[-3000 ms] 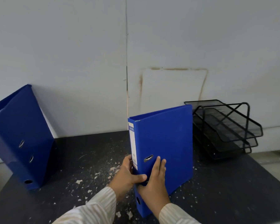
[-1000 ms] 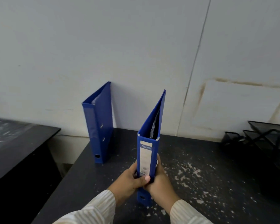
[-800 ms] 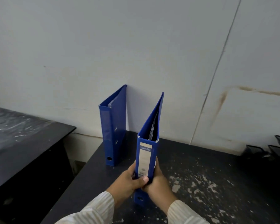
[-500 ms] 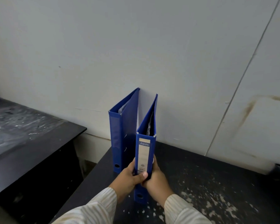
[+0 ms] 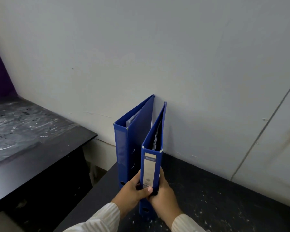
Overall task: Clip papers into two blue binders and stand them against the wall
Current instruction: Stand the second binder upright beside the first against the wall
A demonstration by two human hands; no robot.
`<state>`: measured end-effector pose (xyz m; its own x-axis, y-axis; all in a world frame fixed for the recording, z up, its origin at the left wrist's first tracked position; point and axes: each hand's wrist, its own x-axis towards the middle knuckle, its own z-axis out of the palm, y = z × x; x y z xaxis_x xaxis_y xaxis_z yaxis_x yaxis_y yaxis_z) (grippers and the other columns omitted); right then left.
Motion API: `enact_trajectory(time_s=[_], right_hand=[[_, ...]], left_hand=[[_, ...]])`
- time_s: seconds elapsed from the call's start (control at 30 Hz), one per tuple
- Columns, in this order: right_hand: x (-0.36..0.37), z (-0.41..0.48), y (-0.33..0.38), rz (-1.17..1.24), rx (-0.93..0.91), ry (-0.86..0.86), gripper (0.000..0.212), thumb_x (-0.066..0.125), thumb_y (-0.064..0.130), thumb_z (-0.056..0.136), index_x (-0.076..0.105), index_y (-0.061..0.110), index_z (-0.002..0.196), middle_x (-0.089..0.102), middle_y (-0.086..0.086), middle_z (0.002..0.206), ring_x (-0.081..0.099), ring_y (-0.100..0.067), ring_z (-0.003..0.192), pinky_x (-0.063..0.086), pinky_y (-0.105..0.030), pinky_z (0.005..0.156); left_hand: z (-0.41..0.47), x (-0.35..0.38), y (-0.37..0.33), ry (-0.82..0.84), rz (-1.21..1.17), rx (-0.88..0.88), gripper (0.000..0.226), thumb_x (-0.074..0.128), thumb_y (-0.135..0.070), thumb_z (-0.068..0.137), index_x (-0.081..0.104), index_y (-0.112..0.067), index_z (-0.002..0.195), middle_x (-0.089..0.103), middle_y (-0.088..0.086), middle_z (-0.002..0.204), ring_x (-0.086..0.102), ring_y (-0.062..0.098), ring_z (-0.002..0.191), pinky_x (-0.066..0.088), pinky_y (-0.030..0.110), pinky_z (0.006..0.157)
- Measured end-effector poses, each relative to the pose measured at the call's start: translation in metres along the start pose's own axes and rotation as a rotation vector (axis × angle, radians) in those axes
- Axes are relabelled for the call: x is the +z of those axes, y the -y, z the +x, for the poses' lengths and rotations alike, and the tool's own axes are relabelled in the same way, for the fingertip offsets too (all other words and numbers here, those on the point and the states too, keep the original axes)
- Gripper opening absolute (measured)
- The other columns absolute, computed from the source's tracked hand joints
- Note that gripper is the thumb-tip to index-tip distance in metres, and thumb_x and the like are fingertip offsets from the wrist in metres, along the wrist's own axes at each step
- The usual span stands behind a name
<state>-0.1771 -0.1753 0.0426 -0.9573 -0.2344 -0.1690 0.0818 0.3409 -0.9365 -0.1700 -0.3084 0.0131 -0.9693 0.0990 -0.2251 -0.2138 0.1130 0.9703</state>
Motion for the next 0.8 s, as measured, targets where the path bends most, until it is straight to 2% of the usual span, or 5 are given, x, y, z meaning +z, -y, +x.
enact_trajectory(time_s=[0.23,0.4,0.6,0.73,0.8], right_hand=[[-0.021,-0.014,0.027,-0.174,-0.363,-0.134,0.107,0.068,0.013,0.083,-0.013,0.068,0.128,0.022,0.017,0.142,0.035,-0.006,0.128,0.043,-0.011,0.087],[-0.023,-0.023,0.063,-0.395,-0.561,-0.324,0.105,0.065,0.011,0.084,-0.013,0.057,0.137,0.009,0.014,0.153,0.038,-0.001,0.121,0.036,0.008,0.068],[-0.02,-0.032,0.087,-0.622,-0.425,-0.405,0.044,0.06,0.023,0.087,0.036,0.042,0.119,0.029,0.004,0.149,0.059,-0.006,0.09,0.043,-0.008,0.057],[-0.013,-0.035,0.096,-0.566,-0.344,-0.435,0.043,0.062,0.015,0.085,0.034,0.048,0.089,0.052,0.016,0.103,0.055,0.001,0.074,0.047,-0.015,0.056],[-0.009,-0.036,0.099,-0.55,-0.303,-0.463,0.039,0.064,0.013,0.084,0.039,0.043,0.087,0.054,0.017,0.088,0.055,0.002,0.068,0.045,-0.013,0.053]], left_hand=[[-0.008,-0.007,-0.037,0.0,0.018,0.249,0.067,0.069,-0.033,0.083,0.034,-0.051,0.138,0.06,-0.017,0.129,0.055,0.005,0.12,0.051,0.024,0.093],[-0.016,-0.023,-0.086,0.027,0.043,0.412,0.071,0.068,-0.02,0.085,0.033,-0.043,0.141,0.06,-0.008,0.128,0.057,0.008,0.118,0.051,0.019,0.088],[-0.026,-0.048,-0.134,0.051,0.202,0.591,0.061,0.065,-0.021,0.088,0.037,-0.049,0.135,0.055,-0.021,0.13,0.051,-0.003,0.121,0.048,0.018,0.095],[-0.016,-0.095,-0.149,-0.33,0.658,0.835,0.052,0.06,-0.039,0.084,0.041,-0.047,0.131,0.045,-0.023,0.128,0.039,0.001,0.118,0.034,0.018,0.098],[-0.003,-0.119,-0.148,-0.325,0.709,0.711,0.048,0.063,-0.037,0.084,0.044,-0.045,0.128,0.037,-0.015,0.138,0.035,0.01,0.125,0.036,0.029,0.102]])
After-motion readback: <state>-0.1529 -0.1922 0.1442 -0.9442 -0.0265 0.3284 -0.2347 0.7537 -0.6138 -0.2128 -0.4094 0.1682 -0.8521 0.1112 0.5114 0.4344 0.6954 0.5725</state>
